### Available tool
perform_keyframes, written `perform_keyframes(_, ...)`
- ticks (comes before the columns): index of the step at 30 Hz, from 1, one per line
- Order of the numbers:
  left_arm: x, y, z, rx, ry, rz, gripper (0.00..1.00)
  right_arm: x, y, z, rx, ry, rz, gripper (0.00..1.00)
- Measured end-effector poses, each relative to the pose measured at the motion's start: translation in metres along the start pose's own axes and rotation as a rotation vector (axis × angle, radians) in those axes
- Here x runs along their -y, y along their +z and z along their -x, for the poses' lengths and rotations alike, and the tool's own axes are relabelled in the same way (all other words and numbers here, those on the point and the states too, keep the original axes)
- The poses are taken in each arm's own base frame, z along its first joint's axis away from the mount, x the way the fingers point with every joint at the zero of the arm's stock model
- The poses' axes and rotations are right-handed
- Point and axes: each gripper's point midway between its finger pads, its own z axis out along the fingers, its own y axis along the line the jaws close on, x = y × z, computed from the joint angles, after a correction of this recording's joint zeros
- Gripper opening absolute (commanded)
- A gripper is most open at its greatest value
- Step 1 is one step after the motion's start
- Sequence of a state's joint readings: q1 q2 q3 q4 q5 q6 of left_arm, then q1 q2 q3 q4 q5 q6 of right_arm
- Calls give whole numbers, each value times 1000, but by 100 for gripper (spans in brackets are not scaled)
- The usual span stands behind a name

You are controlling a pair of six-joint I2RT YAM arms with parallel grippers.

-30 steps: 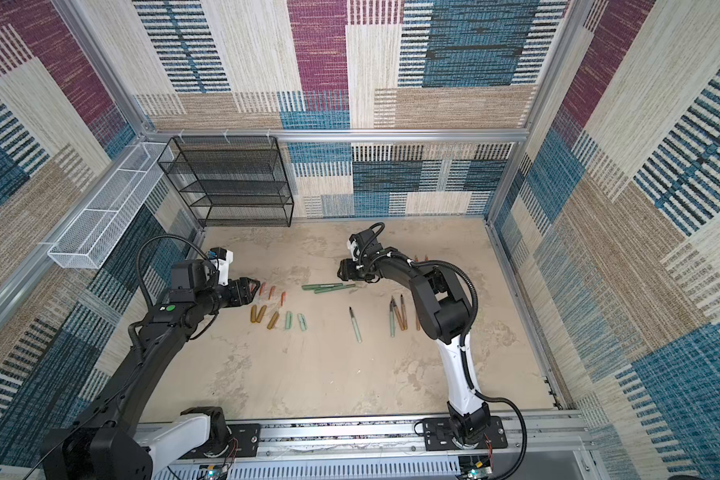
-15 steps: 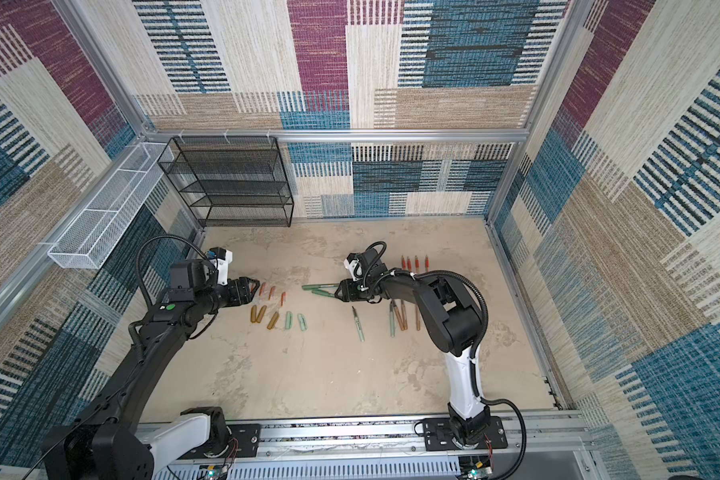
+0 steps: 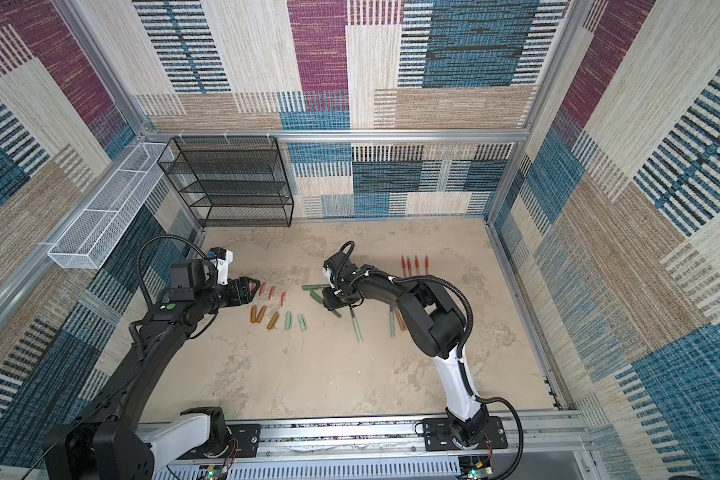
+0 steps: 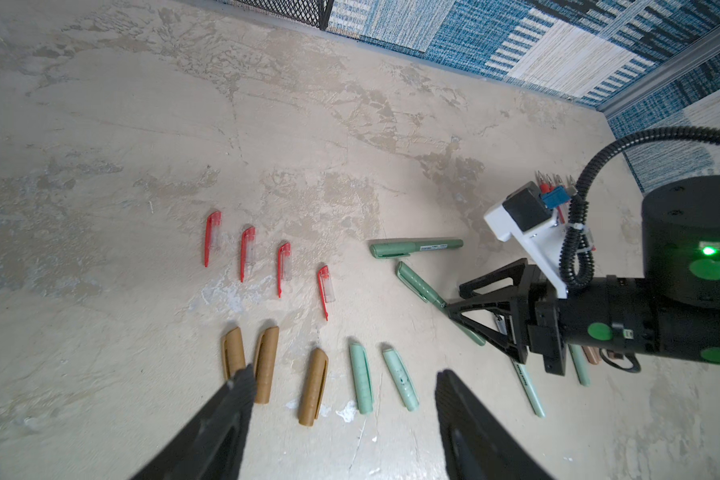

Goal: Open the pen caps
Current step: 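Move the right gripper to a dark green marker and grasp it, then bring the dark green cap to the left gripper while the left gripper grasps it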

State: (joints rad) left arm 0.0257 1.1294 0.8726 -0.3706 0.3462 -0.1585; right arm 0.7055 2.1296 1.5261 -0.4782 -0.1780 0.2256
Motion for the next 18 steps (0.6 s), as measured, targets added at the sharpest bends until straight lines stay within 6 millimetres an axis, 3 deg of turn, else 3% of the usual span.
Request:
perform_keyframes(5, 0, -1, 1, 3, 1, -1, 72, -7, 5, -2, -3, -50, -41, 41)
perform_keyframes(15, 3, 2, -1, 3, -19, -25, 72, -14, 3, -20, -23, -102, -83, 12)
perform_keyframes(18, 4, 2, -1, 1, -27, -33, 72, -15, -1, -24, -29, -105, -82, 9)
